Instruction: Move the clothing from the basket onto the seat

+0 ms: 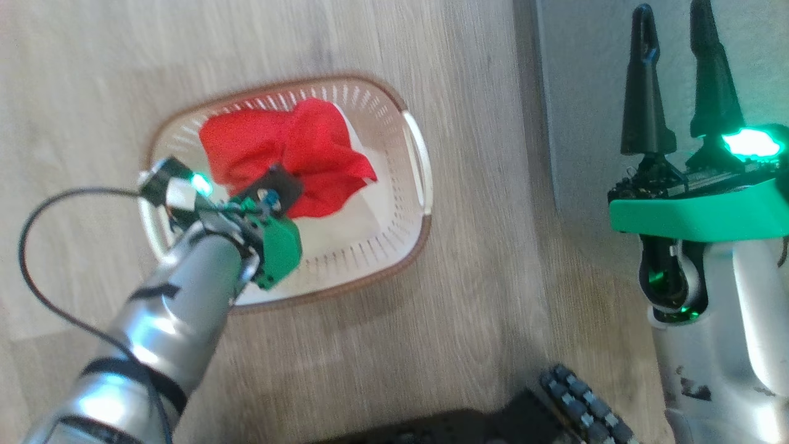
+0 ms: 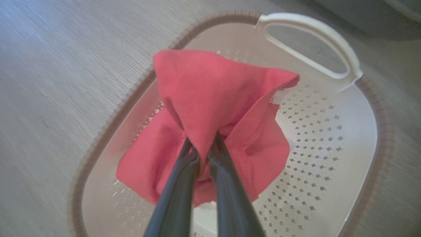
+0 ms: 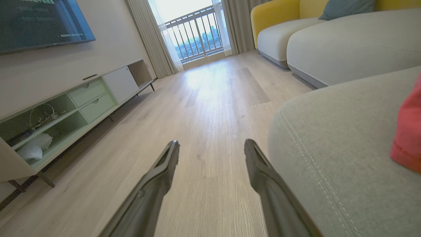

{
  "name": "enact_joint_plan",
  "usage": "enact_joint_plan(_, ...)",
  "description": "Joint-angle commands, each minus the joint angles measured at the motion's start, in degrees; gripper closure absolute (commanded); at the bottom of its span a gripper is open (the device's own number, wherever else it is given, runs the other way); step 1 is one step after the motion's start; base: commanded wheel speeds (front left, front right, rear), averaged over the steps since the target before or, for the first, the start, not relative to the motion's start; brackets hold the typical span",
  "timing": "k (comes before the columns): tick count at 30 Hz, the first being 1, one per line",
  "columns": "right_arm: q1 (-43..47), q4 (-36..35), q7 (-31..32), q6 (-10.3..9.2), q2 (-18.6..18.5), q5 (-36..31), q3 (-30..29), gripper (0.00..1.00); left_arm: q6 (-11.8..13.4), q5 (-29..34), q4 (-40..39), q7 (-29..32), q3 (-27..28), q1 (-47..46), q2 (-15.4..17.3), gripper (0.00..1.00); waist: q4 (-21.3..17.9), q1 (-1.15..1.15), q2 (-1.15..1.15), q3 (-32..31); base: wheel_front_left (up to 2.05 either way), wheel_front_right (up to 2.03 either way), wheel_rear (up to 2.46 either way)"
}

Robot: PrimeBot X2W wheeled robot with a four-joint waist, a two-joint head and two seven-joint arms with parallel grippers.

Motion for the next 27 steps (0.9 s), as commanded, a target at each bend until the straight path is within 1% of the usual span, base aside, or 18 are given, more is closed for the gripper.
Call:
enact_joint_plan(1, 2.1, -0.9, -0.4, 0.0, 0.4, 0.1, 0.4, 0.0, 1.0, -1.1, -3.8, -0.7, 1.5, 3.6, 1.3, 1.0, 3.2, 0.01, 0.0, -8.4, 0.0, 0.0, 0.0)
enact_joint_plan(6, 3.6, 0.8, -0.4, 0.0, 0.4, -0.3, 0.4, 0.0, 2.2, -3.0, -8.8, -0.7, 2.7, 8.0, 1.5, 1.0, 3.8, 0.01, 0.0, -14.3, 0.0, 0.0, 0.0)
enact_joint_plan(9, 5.1, 1.9, -0.4, 0.0, 0.4, -0.2, 0.1, 0.0, 3.7, -5.4, -12.8, -0.7, 5.4, 11.3, 1.5, 1.0, 4.3, 0.01, 0.0, -18.6, 0.0, 0.0, 0.0)
enact_joint_plan(12, 6.5, 3.0, -0.4, 0.0, 0.4, -0.5, 0.3, 0.0, 4.7, -6.5, -17.2, -0.7, 7.6, 14.0, 1.9, 1.0, 4.8, 0.01, 0.0, -21.9, 0.0, 0.0, 0.0)
enact_joint_plan(18, 8.9, 4.5, -0.4, 0.0, 0.4, -0.2, 0.3, 0.0, 6.6, -6.7, -26.1, -0.7, 11.2, 19.0, 2.8, 1.0, 6.0, 0.01, 0.0, -27.7, 0.0, 0.0, 0.0)
enact_joint_plan(27, 14.0, 6.7, -0.4, 0.0, -0.2, 0.5, 0.8, 0.0, 8.0, -5.9, -38.9, -0.7, 16.3, 26.2, 3.3, 1.0, 7.2, 0.01, 0.0, -35.3, 0.0, 0.0, 0.0)
